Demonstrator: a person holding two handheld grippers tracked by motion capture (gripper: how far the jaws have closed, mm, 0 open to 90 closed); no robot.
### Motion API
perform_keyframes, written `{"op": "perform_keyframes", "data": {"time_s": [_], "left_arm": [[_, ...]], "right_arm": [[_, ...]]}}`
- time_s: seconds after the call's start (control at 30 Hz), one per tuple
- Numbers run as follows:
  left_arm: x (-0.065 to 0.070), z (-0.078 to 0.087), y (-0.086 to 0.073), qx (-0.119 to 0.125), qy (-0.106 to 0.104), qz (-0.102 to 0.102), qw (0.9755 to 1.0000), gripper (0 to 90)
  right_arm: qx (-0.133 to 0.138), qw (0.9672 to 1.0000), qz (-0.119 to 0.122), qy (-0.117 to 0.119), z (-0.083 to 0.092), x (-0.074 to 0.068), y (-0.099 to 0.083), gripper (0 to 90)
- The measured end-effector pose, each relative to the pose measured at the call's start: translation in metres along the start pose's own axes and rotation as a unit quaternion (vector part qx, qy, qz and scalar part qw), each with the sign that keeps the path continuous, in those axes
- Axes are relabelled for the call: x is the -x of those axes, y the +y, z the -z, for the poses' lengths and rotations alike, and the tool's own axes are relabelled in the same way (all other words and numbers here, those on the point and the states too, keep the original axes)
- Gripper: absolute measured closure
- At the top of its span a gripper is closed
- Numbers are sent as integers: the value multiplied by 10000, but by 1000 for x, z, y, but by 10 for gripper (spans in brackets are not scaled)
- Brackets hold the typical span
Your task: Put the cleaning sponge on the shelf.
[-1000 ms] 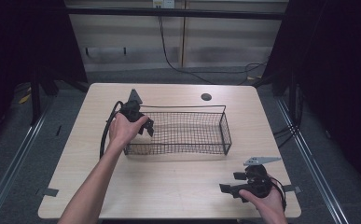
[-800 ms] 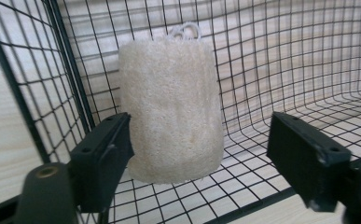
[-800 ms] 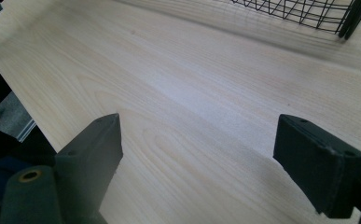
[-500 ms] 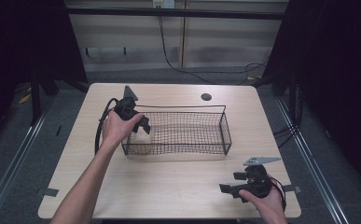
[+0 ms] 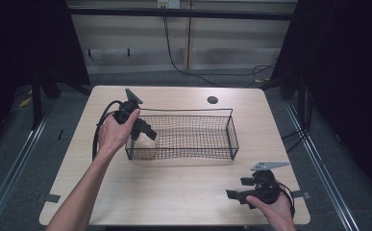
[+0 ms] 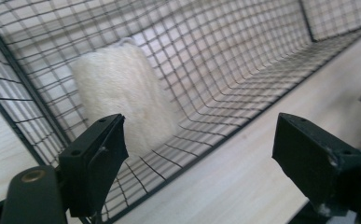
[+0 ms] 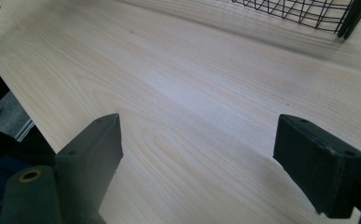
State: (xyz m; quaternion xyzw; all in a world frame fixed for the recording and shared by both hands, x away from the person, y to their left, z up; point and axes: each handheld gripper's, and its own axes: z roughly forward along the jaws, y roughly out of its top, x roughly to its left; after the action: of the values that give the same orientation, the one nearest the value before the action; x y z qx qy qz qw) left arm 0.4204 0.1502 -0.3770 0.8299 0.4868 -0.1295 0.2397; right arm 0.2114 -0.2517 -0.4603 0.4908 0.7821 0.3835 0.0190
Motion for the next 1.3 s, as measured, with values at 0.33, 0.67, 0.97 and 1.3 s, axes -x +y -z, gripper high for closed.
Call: {"op": "perform_keyframes", "data": {"time_s": [0.33, 0.67, 0.97, 1.3], "left_arm": [[6, 22, -17, 314, -142, -640, 9974, 195], [5, 27, -44, 821, -399, -901, 9917, 186], [-3, 25, -71, 1192, -595, -1104, 9849, 187], [-2, 24, -103, 1541, -900, -1147, 9772, 187]], "right_arm": [[1, 10000, -3, -11, 0, 0, 0, 152], [-1, 10000, -16, -25, 0, 0, 0, 152], [4, 10000, -18, -32, 0, 0, 0, 152], [9, 10000, -16, -40, 0, 0, 0, 152]]}}
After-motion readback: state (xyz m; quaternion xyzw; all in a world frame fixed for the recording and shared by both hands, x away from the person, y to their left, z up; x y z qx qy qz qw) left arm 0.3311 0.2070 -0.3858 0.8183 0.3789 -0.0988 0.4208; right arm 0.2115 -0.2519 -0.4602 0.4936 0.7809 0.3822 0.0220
